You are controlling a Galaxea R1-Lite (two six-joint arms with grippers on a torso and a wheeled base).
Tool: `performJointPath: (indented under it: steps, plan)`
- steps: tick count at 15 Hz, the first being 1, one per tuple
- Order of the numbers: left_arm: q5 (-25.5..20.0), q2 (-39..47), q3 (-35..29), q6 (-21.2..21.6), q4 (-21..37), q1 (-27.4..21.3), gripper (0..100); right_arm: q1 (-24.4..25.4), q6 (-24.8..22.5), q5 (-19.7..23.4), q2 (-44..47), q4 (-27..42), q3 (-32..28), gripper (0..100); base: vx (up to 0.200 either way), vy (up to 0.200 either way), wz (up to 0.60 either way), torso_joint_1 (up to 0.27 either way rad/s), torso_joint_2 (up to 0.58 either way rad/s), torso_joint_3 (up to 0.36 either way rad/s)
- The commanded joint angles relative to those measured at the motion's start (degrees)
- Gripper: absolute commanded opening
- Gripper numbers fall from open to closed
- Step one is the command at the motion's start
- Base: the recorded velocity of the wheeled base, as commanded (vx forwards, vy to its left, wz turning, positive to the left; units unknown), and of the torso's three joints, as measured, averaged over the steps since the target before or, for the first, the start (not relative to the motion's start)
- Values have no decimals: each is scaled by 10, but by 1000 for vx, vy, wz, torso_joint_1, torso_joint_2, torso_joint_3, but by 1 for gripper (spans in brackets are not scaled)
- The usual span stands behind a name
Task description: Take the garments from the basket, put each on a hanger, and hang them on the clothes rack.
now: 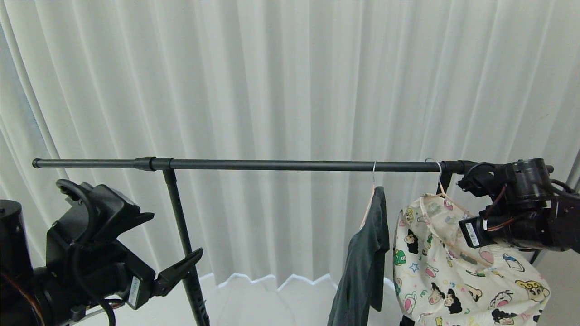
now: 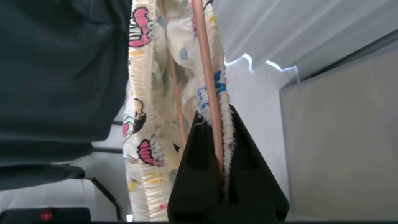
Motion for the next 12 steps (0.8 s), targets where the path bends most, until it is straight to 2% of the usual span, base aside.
performJointPath:
  steps: [1,3,4,8,12]
  plan:
    - [0,2,0,0,0,-1,100,0,0,0,7,-3,0,0,0,0,0,0,0,0]
    - [0,1,0,0,0,-1,100,1,0,1,7,-4,0,0,0,0,0,0,0,0]
    - [0,1,0,0,0,-1,100,1,0,0,4,-4,0,100,0,0,0,0,0,0]
    - [6,-3,4,-4,-2,14,100,1,0,1,-51,-3,8,100,0,0,0,0,0,0]
    - [25,-20,20,-5,-2,88,100,0,14,12,-183,-4,69,100,0,0,0,0,0,0]
